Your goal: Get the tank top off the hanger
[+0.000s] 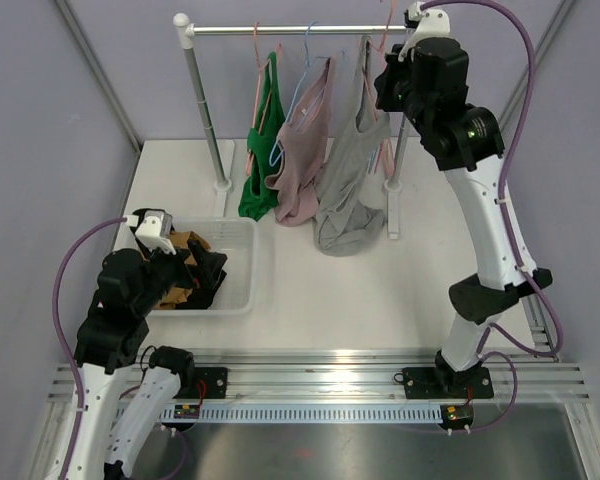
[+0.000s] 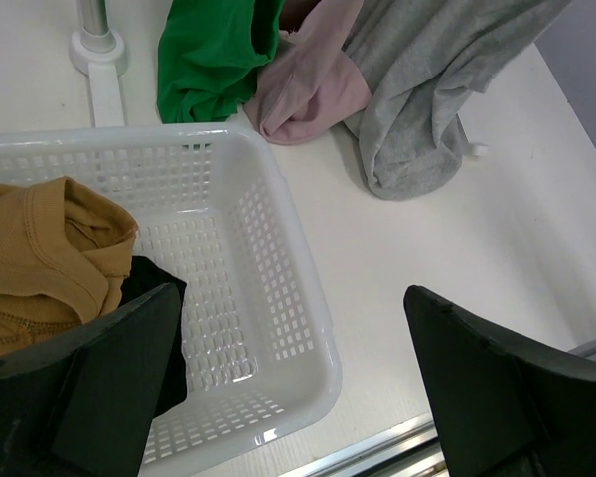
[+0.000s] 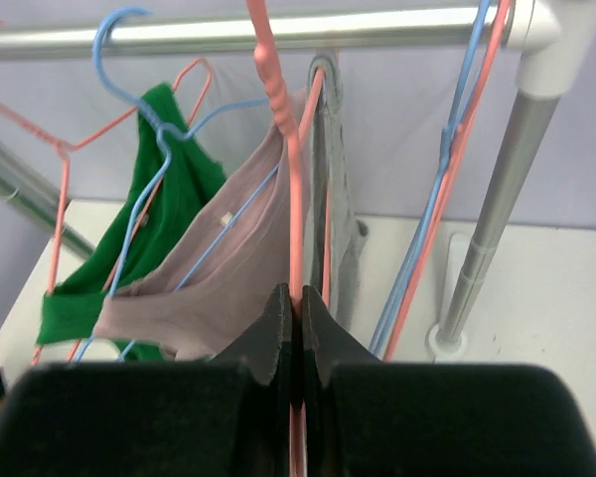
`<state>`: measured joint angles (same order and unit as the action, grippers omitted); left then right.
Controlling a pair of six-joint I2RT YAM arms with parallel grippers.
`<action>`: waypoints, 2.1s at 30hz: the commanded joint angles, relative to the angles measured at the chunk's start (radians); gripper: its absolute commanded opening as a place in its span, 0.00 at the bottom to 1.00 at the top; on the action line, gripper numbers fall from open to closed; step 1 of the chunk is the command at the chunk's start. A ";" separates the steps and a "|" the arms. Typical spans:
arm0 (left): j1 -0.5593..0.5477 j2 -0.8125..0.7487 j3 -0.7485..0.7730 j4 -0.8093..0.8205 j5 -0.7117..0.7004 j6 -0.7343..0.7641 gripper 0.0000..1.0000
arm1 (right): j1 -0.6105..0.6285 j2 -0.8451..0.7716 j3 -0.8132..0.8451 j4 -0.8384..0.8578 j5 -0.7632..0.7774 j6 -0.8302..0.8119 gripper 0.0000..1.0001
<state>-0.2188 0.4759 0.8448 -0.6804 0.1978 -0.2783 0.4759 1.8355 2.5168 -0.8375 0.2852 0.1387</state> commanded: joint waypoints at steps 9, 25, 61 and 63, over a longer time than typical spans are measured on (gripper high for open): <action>-0.037 0.184 0.235 0.192 0.143 -0.128 0.99 | -0.010 -0.442 -0.482 0.072 -0.404 0.081 0.00; -0.611 0.501 0.510 0.367 -0.274 -0.041 0.99 | -0.008 -0.881 -0.886 0.040 -0.905 0.191 0.00; -0.560 0.469 0.424 0.067 -0.733 -0.170 0.00 | -0.007 -1.068 -1.107 0.038 -1.127 -0.106 0.00; -0.560 0.457 0.401 0.091 -0.604 -0.160 0.00 | -0.008 -1.079 -1.122 0.070 -1.126 -0.102 0.00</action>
<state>-0.7902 0.9508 1.2736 -0.6132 -0.5354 -0.4232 0.4709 0.7879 1.4014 -0.8684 -0.7773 0.0551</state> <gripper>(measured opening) 0.022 0.031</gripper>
